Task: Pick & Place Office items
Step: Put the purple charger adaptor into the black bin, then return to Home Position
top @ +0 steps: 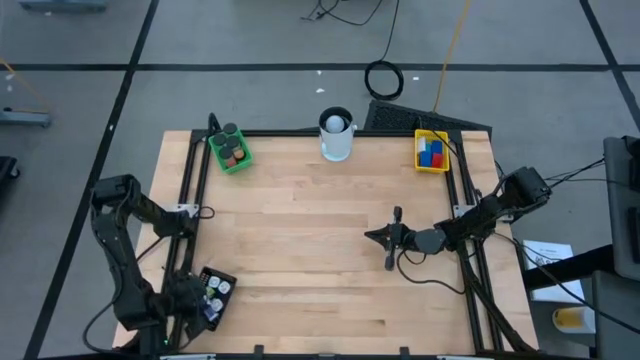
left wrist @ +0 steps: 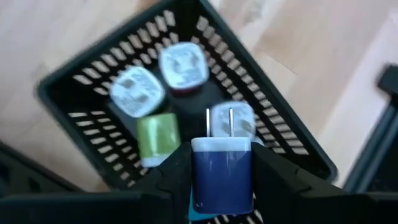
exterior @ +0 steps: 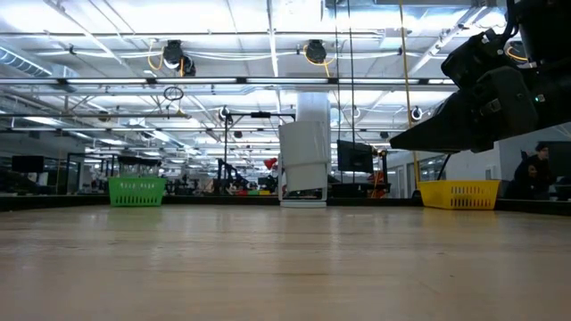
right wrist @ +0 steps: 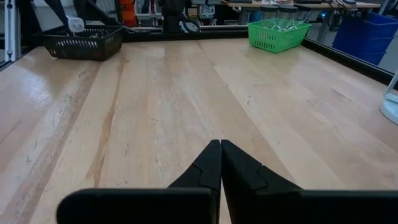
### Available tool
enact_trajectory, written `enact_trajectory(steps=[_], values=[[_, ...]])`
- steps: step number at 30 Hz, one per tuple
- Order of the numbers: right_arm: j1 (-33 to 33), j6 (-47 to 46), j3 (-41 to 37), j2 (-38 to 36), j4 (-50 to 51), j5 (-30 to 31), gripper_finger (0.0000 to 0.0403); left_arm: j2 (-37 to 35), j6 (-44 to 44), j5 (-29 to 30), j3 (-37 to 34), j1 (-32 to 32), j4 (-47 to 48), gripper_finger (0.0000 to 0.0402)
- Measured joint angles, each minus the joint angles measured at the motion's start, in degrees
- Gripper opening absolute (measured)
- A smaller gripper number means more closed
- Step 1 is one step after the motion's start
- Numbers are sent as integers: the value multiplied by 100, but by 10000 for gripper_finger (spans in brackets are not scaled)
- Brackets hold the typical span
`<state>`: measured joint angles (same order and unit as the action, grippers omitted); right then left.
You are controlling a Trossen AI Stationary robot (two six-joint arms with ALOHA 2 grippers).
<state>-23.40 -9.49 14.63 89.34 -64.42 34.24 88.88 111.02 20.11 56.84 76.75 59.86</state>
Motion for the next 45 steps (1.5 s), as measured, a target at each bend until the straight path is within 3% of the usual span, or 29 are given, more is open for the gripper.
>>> enact_trajectory(steps=[6, 15, 23, 25, 28, 31, 34, 38, 41, 45], values=[[0, -3, 0, 0, 2, 0, 1, -2, 667, -120, 0, 0, 215, 156], [0, -10, 0, 0, 2, 0, 1, 0, 839, 54, -2, -180, 242, 203], [0, -2, 0, 0, 2, 0, 1, -75, -15, -100, -2, -571, 416, 267], [0, 32, 0, 0, 2, 0, 1, -244, -341, 9, -2, -691, 615, 265], [0, 71, 0, 0, 2, 0, 1, -553, -887, 748, -2, -896, 845, 238], [0, 132, 0, 0, 2, 0, 1, -851, -1868, 1457, -2, -1233, 734, 192], [0, 161, 0, 0, 0, -4, 1, -1011, -3419, 1908, -3, -1715, 305, 140], [2, 325, 0, 0, -2, -408, 3, -1145, -5807, 2128, -188, -2504, -1143, 77], [2, 518, 0, -2, -55, -545, 3, -1211, -7699, 1602, -674, -3209, -2999, 35], [6, 979, -28, -120, -47, -652, 3, -1211, -9971, 60, -1524, -4243, -5732, 7]])
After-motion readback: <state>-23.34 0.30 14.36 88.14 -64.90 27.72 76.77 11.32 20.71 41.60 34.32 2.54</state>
